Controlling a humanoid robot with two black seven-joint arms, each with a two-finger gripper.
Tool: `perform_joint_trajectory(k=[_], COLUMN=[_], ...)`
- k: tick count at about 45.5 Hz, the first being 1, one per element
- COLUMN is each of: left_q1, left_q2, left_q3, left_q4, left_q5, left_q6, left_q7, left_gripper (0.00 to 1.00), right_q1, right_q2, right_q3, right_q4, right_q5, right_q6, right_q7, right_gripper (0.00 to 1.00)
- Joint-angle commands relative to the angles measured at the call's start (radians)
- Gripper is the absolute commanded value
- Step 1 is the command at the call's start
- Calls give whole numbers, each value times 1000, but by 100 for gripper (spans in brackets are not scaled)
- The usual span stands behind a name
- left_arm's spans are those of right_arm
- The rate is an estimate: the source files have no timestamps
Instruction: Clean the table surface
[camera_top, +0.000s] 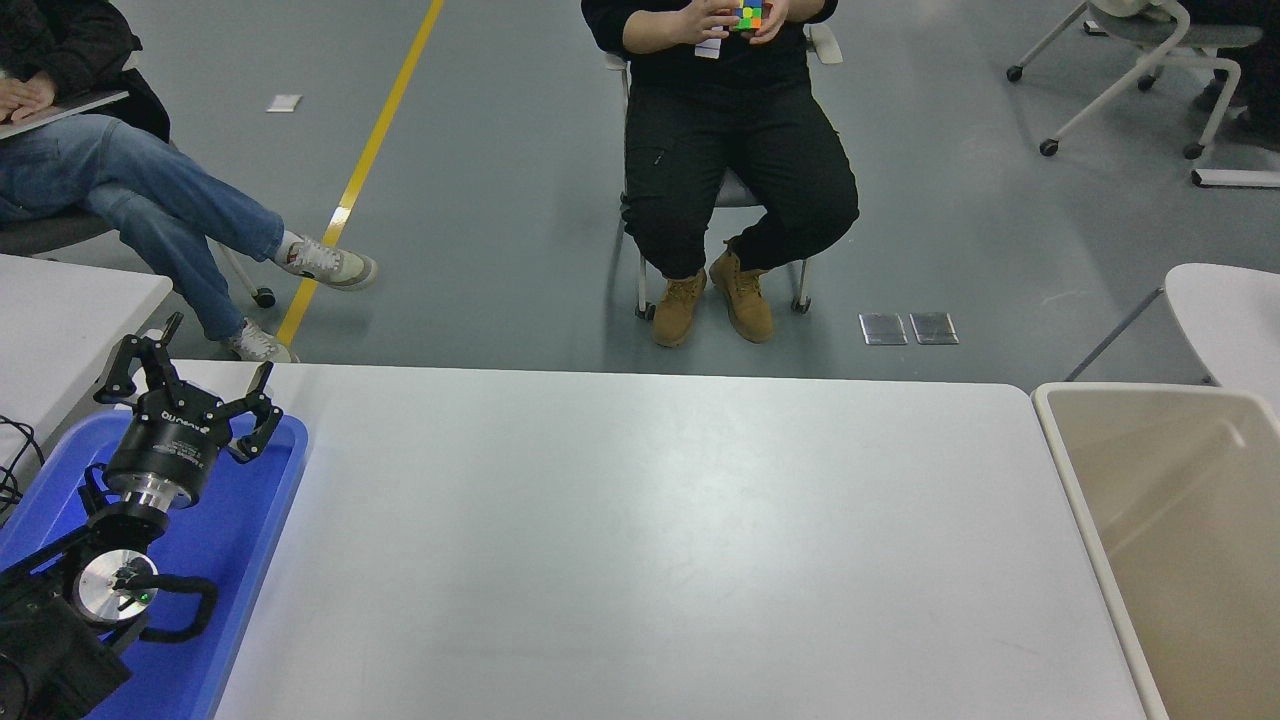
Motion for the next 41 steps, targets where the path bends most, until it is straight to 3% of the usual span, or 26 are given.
perform_joint_trajectory(k=[1,10,41], left_q1=[0,0,0], left_q2=[0,0,0], left_q3=[0,0,0], left_q4=[0,0,0], left_q5=[0,0,0], left_q6=[0,0,0], left_q7=[0,0,0], left_gripper=[100,100,100], right_q1=[-54,-112,-370], right_q2=[-7,3,233], right_q3=[87,176,162], right_q4=[-25,-28,-45], right_q5=[41,39,59], right_q6=[-5,-16,-140], right_q7=[-139,-208,-204], right_gripper=[0,0,0])
